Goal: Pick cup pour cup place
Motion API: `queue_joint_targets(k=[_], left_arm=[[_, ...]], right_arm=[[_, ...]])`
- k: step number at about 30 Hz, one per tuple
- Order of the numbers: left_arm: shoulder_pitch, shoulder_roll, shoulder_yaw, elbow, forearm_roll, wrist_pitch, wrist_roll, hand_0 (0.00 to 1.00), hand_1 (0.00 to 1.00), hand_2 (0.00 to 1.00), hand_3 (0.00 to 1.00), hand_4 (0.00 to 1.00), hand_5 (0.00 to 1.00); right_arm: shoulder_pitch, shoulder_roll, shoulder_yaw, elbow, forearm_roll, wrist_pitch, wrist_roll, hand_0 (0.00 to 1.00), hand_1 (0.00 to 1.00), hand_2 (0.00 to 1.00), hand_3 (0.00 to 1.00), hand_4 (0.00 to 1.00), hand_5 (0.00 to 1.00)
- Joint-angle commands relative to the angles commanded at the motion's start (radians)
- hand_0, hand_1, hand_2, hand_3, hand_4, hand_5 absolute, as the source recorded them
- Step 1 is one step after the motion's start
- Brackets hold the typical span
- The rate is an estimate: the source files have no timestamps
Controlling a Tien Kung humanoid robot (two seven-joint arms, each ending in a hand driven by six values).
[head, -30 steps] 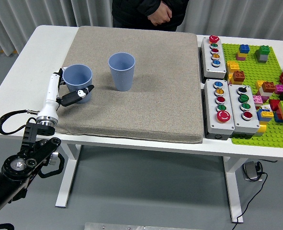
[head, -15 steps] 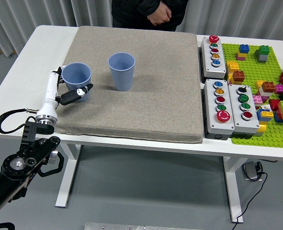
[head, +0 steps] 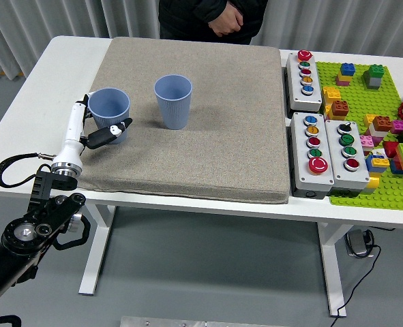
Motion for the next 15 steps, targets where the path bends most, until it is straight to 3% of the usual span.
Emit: queue_joint_targets(k=[5, 6, 11, 12, 15], left_arm=[[0.006, -0.001, -0.005, -0.003, 0.007, -0.020, 0.005, 0.601, 0.659, 0.796, 0.790, 0.954, 0.303], [0.008, 0.000, -0.008, -0.007, 0.019, -0.030, 0.009, 0.626, 0.693, 0.844, 0.874, 0.970, 0.336], [0.014, 0.001, -0.024, -0.018, 0.045, -0.050, 0.018, 0.626, 0.693, 0.844, 0.874, 0.970, 0.336], [0.013, 0.002, -0.025, -0.018, 0.045, -0.052, 0.018, 0.683, 0.728, 0.905, 0.938, 0.983, 0.352], [0.014, 0.003, -0.029, -0.017, 0.049, -0.057, 0.021, 0.683, 0.728, 0.905, 0.938, 0.983, 0.352]], right_arm=[[-0.003, 0.000, 0.001, 0.000, -0.001, 0.001, -0.001, 0.700, 0.709, 0.690, 0.646, 0.113, 0.320], [-0.005, 0.001, 0.001, 0.001, -0.003, 0.001, -0.001, 0.700, 0.709, 0.691, 0.646, 0.112, 0.318], [-0.006, 0.002, 0.002, 0.001, -0.003, 0.001, -0.002, 0.700, 0.709, 0.691, 0.646, 0.112, 0.318], [-0.006, 0.002, 0.001, 0.001, -0.002, 0.000, -0.002, 0.700, 0.709, 0.690, 0.646, 0.113, 0.318], [-0.006, 0.002, 0.000, 0.001, -0.001, 0.000, -0.002, 0.700, 0.709, 0.690, 0.646, 0.113, 0.318]])
